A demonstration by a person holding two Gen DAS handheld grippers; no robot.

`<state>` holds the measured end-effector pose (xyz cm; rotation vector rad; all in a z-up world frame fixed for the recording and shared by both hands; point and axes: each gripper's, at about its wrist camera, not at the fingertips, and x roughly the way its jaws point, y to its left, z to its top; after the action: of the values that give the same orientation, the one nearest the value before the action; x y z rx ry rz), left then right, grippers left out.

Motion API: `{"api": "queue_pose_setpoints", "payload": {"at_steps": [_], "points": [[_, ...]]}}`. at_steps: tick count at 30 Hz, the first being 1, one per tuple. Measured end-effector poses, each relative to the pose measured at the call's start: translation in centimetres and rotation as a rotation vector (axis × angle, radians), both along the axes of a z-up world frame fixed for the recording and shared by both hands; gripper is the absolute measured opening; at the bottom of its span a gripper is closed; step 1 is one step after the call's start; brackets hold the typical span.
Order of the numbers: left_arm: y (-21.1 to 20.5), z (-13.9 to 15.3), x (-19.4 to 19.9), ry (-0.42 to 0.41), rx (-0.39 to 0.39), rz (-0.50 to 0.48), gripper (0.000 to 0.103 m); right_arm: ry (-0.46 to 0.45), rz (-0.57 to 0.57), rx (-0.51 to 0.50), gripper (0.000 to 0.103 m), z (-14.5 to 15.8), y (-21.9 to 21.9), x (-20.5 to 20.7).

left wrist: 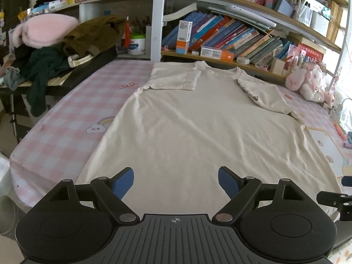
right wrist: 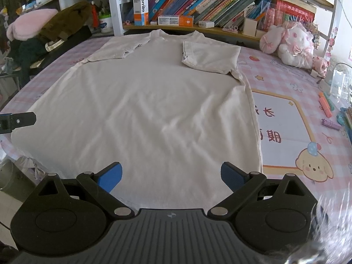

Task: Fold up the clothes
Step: 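Move both open grippers back to the shirt hem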

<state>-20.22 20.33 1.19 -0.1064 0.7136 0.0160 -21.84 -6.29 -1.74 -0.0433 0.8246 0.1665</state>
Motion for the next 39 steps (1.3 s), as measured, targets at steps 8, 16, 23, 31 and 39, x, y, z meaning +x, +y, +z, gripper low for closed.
{"api": "queue_pose_setpoints", "payload": {"at_steps": [8, 16, 23, 31, 39], "points": [[1.4, -0.2, -0.4, 0.014, -0.005, 0.018, 0.087, 0.012, -0.070, 0.031, 0.097, 0.1, -1.1, -0.5], [3.1, -0.5, -0.7, 0.028, -0.022, 0.051, 0.087, 0.051, -0.176, 0.085, 0.097, -0.2, -3.0, -0.9], [3.7, -0.9, -1.0, 0.042, -0.032, 0.054, 0.087, 0.057, -0.162, 0.075, 0.097, 0.0, -2.2, -1.1], [3.7, -1.2, -1.3, 0.053, -0.039, 0.041, 0.087, 0.067, -0.153, 0.064, 0.097, -0.1, -1.8, -1.5], [3.7, -1.3, -1.6, 0.061, -0.041, 0.039, 0.087, 0.070, -0.157, 0.062, 0.097, -0.2, -1.7, -2.0]]}}
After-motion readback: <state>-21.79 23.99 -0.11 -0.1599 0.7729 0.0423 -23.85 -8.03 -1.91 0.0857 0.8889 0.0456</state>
